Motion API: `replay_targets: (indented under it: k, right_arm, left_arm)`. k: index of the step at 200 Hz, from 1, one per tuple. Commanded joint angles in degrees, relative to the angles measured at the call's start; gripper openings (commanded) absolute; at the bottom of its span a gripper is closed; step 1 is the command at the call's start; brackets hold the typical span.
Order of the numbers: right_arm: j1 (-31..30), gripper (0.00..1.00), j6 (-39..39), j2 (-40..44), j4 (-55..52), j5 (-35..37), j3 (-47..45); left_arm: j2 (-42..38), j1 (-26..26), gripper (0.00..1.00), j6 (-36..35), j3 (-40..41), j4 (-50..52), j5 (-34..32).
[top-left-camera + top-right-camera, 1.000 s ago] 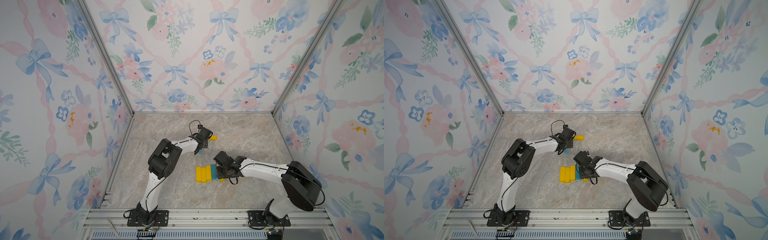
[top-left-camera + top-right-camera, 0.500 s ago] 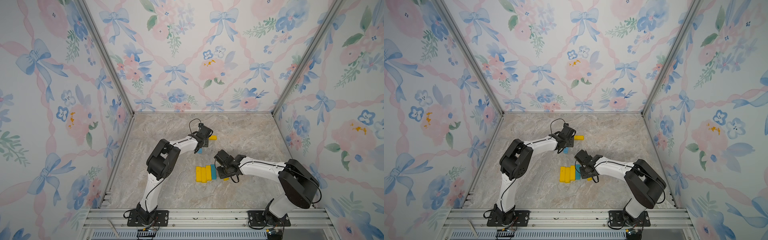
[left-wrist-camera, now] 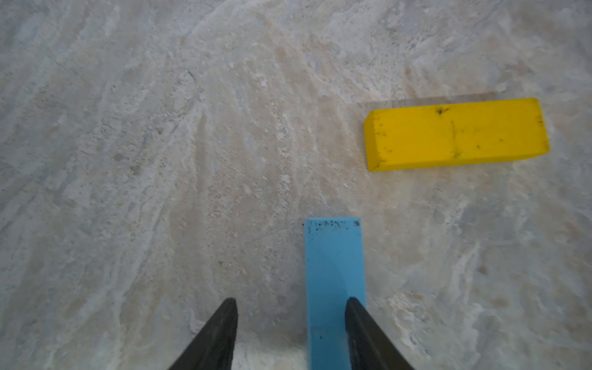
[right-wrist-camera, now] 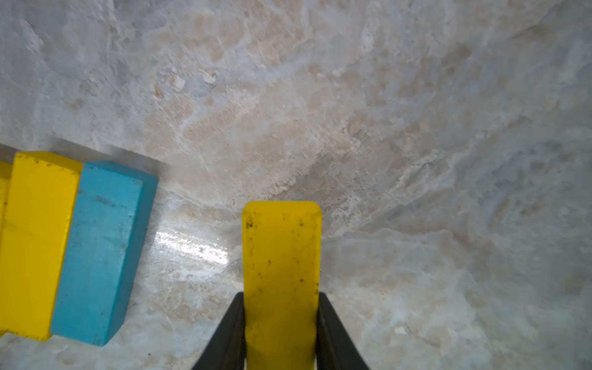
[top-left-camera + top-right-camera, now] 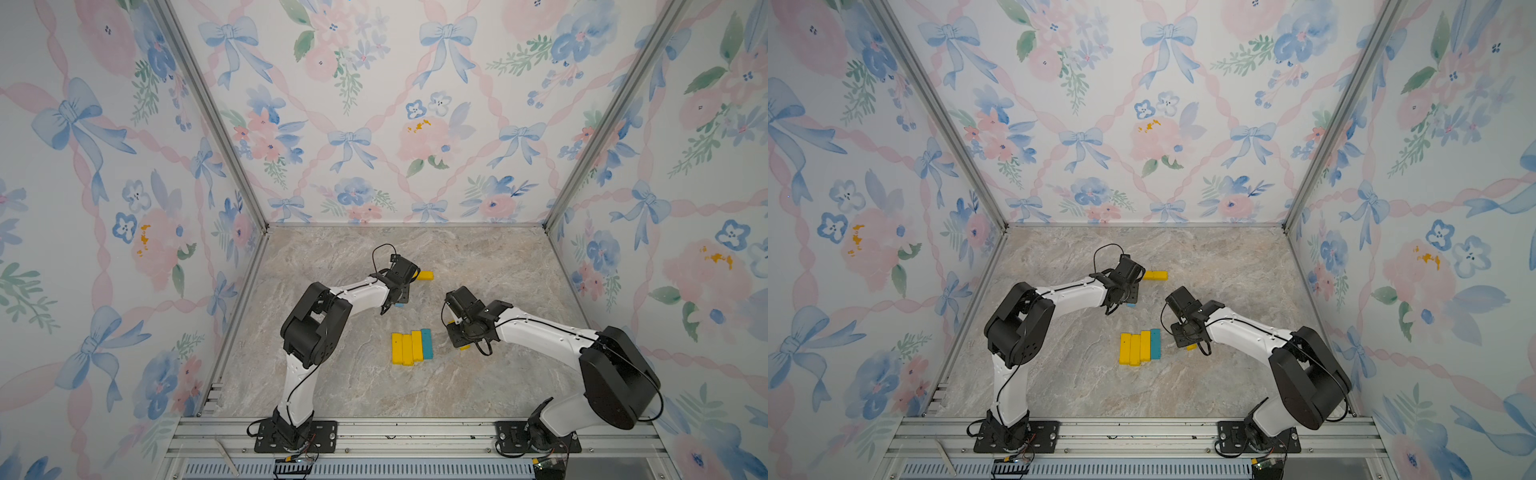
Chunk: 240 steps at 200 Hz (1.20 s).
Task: Assemble the number 8 with building blocks
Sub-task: Assemble the building block at the center of the board.
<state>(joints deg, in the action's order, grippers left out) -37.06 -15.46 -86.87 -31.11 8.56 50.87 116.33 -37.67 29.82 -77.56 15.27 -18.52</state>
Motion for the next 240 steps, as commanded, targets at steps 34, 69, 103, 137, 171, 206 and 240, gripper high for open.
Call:
replay_targets:
  k: [34, 69, 103, 137, 171, 206, 240]
  right_arm:
    - [1.2, 0.34, 2.5, 0.0, -1.3, -1.0, 2.3]
    - [1.2, 0.33, 3.4, -0.5, -1.5, -1.4, 3.6]
    - [1.5, 0.33, 8.5, -0.6, -2.3, -3.5, 4.4]
    - [2.7, 0.32, 14.7, -0.6, 1.4, -8.9, 4.5]
    - [2.5, 0.33, 23.2, -3.6, 2.5, -11.0, 7.8]
    - [1.1, 0.33, 30.0, -10.5, 0.3, -12.4, 12.6]
    - [0.2, 0.3, 32.5, -15.4, -2.3, -12.0, 16.5]
  left_arm:
    - [2.8, -1.1, 0.58, 0.8, -1.6, 0.9, 0.8]
    - [4.9, -0.7, 0.5, 0.4, -1.8, 0.8, 0.4]
    - [5.7, -0.7, 0.43, 0.3, -2.1, 0.5, -0.4]
    - [6.9, 0.1, 0.42, -0.1, -5.1, 0.5, 0.3]
    - [9.3, 1.5, 0.41, 0.8, -8.6, 0.6, 3.3]
    - [10.8, 1.8, 0.4, 0.2, -11.2, 0.6, 5.3]
    - [9.7, 2.1, 0.41, -0.5, -10.2, 0.7, 6.6]
